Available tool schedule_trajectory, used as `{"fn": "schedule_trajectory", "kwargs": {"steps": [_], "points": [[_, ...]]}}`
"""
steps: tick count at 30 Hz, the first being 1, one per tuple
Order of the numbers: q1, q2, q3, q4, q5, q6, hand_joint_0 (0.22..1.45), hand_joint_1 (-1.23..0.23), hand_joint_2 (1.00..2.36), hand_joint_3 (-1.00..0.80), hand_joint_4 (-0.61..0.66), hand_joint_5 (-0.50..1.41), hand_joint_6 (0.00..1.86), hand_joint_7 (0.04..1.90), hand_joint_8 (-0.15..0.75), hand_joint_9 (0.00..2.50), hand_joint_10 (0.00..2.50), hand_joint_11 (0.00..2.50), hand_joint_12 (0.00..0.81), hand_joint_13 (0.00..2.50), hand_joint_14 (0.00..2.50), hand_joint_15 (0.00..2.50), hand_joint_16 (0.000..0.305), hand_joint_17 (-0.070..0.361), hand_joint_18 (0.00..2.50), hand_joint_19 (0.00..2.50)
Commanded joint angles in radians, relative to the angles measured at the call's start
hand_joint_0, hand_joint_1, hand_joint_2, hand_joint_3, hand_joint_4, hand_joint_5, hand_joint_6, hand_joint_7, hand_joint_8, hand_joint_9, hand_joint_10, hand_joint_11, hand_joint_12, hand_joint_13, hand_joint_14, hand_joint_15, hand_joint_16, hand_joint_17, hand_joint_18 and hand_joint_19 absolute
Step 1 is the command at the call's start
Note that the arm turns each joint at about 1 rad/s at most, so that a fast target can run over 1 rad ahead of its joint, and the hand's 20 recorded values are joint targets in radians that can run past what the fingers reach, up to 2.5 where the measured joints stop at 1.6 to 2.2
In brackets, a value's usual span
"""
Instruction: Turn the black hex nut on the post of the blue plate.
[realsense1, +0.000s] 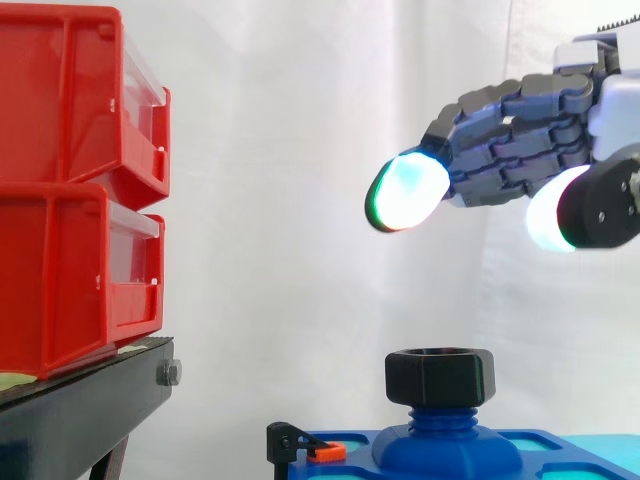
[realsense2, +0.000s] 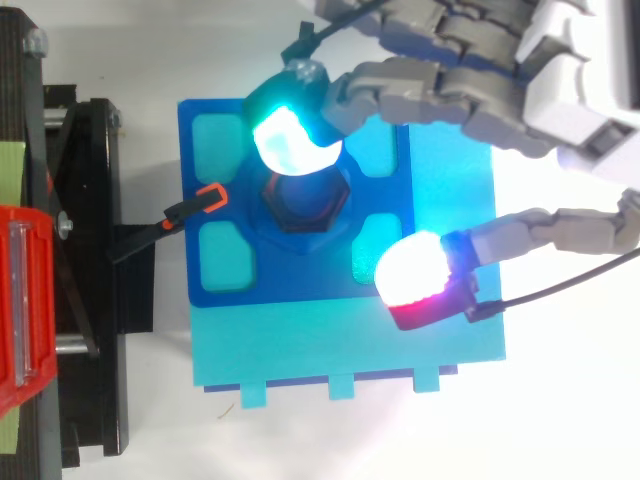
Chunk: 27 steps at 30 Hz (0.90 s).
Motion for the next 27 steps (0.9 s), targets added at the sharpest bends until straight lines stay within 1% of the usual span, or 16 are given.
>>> {"fn": "schedule_trajectory", "kwargs": {"steps": [1, 5, 7, 13, 14, 15, 16, 18, 19, 20, 22, 27], "points": [[0.002, -0.021, 0.017, 0.003, 0.006, -0.012, 0.42, -0.88, 1.00, -0.50, 0.06, -0.30, 0.50, 0.73, 0.163, 0.00, 0.00, 0.00, 0.334, 0.04, 0.00, 0.00, 0.044, 0.100, 0.00, 0.00], [0.007, -0.019, 0.019, 0.005, 0.002, -0.038, 0.42, -0.88, 1.00, -0.50, 0.07, -0.30, 0.50, 0.73, 0.164, 0.00, 0.00, 0.00, 0.334, 0.04, 0.00, 0.00, 0.044, 0.100, 0.00, 0.00], [0.008, -0.019, 0.019, 0.014, 0.004, -0.076, 0.42, -0.87, 1.00, -0.50, 0.07, -0.30, 0.50, 0.73, 0.163, 0.00, 0.00, 0.00, 0.335, 0.04, 0.00, 0.00, 0.045, 0.100, 0.00, 0.00], [0.008, -0.021, 0.019, 0.029, 0.004, -0.119, 0.42, -0.87, 1.00, -0.50, 0.07, -0.30, 0.50, 0.73, 0.165, 0.00, 0.00, 0.00, 0.335, 0.05, 0.00, 0.00, 0.044, 0.100, 0.00, 0.00], [0.008, -0.039, 0.020, 0.038, 0.004, -0.125, 0.42, -0.87, 1.00, -0.50, 0.07, -0.30, 0.50, 0.73, 0.165, 0.00, 0.00, 0.00, 0.335, 0.05, 0.00, 0.00, 0.044, 0.100, 0.00, 0.00], [0.010, -0.056, 0.028, 0.044, 0.004, -0.127, 0.42, -0.87, 1.00, -0.50, 0.07, -0.30, 0.50, 0.73, 0.166, 0.00, 0.00, 0.00, 0.335, 0.05, 0.00, 0.00, 0.045, 0.100, 0.00, 0.00], [0.005, -0.065, 0.040, 0.046, 0.002, -0.124, 0.42, -0.87, 1.00, -0.50, 0.07, -0.30, 0.50, 0.73, 0.166, 0.00, 0.00, 0.00, 0.335, 0.05, 0.00, 0.00, 0.044, 0.100, 0.00, 0.00], [0.005, -0.090, 0.053, 0.051, 0.001, -0.122, 0.42, -0.86, 1.00, -0.50, 0.07, -0.30, 0.50, 0.73, 0.167, 0.00, 0.00, 0.00, 0.335, 0.05, 0.00, 0.00, 0.044, 0.100, 0.00, 0.00], [0.005, -0.105, 0.096, 0.035, 0.001, -0.119, 0.42, -0.86, 1.00, -0.50, 0.07, -0.30, 0.50, 0.73, 0.166, 0.00, 0.00, 0.00, 0.335, 0.05, 0.00, 0.00, 0.044, 0.100, 0.00, 0.00], [0.008, -0.111, 0.100, 0.028, -0.001, -0.119, 0.42, -0.86, 1.00, -0.50, 0.07, -0.30, 0.50, 0.73, 0.166, 0.00, 0.00, 0.00, 0.335, 0.05, 0.00, 0.00, 0.044, 0.099, 0.00, 0.00], [0.008, -0.114, 0.111, 0.020, -0.002, -0.119, 0.42, -0.85, 1.00, -0.50, 0.07, -0.30, 0.50, 0.73, 0.168, 0.00, 0.00, 0.00, 0.336, 0.05, 0.00, 0.01, 0.044, 0.100, 0.00, 0.00], [0.010, -0.114, 0.112, 0.014, -0.011, -0.120, 0.37, -0.82, 1.00, -0.50, 0.06, -0.30, 0.50, 0.73, 0.178, 0.00, 0.00, 0.00, 0.362, 0.00, 0.00, 0.00, 0.051, 0.114, 0.00, 0.00]]}}
